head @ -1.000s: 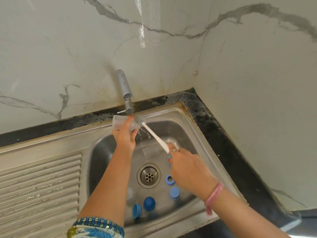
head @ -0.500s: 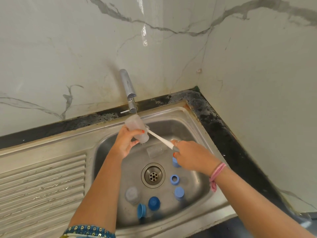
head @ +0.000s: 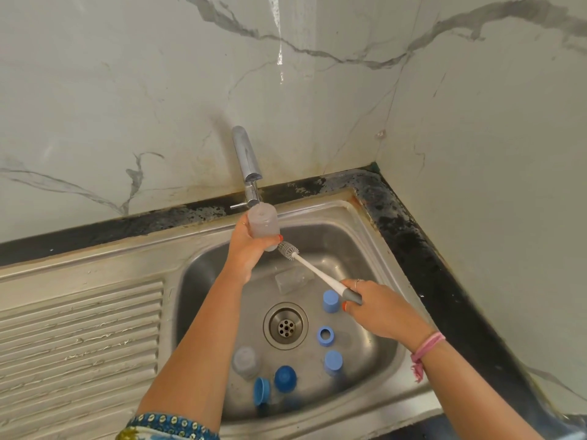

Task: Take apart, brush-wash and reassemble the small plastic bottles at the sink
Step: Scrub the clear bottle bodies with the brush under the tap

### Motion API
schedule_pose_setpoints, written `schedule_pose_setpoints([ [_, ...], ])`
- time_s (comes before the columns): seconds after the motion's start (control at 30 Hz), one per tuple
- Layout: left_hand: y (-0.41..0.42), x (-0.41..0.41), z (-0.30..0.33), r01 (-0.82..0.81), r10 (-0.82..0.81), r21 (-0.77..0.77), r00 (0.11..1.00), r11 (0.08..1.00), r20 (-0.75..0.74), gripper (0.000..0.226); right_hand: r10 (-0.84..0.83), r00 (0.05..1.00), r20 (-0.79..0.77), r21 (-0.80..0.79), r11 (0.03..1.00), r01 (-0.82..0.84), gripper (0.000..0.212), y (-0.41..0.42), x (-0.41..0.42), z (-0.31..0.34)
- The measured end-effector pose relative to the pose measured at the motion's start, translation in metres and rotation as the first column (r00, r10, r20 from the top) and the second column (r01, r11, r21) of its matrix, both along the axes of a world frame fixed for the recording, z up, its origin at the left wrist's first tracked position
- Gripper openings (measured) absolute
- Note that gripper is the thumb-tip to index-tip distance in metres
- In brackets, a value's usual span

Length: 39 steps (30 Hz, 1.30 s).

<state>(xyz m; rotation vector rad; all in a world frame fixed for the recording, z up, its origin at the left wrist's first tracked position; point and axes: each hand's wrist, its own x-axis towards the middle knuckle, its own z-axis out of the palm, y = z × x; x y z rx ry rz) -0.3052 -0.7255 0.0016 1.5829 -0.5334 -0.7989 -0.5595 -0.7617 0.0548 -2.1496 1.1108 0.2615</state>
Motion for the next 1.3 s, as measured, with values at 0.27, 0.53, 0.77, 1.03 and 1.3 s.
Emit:
schedule_pose_setpoints([
  [0.27, -0.002, -0.003, 0.021, -0.138, 0.11, -0.037, 0.901, 0.99, -0.42, 0.048, -0.047, 0.995, 0.088, 0.005, 0.999, 0.047, 0.035, -0.004, -0.008, -0.001],
  [0.53, 0.004, -0.001, 0.02, -0.432, 0.11, -0.122, 0.476, 0.894, -0.873, 0.057, -0.07, 0.991, 0.117, 0.038, 0.997, 0.066, 0.036, -0.002, -0.015, -0.005],
  [0.77, 0.002, 0.004, 0.007, -0.517, 0.1, -0.047, 0.252, 0.855, -0.962, 0.065, -0.09, 0.988, 0.127, 0.058, 0.995, 0.083, 0.041, -0.001, -0.019, -0.007],
  [1.03, 0.001, -0.008, 0.01, -0.465, 0.067, -0.082, 0.294, 0.882, -0.953, 0.066, -0.075, 0.987, 0.139, 0.058, 0.996, 0.068, 0.035, 0.0, -0.019, -0.008],
  [1.3, -0.005, -0.001, 0.014, -0.397, 0.06, -0.12, 0.411, 0.91, -0.91, 0.045, -0.077, 0.988, 0.137, 0.069, 0.995, 0.068, 0.035, -0.001, -0.019, -0.013],
])
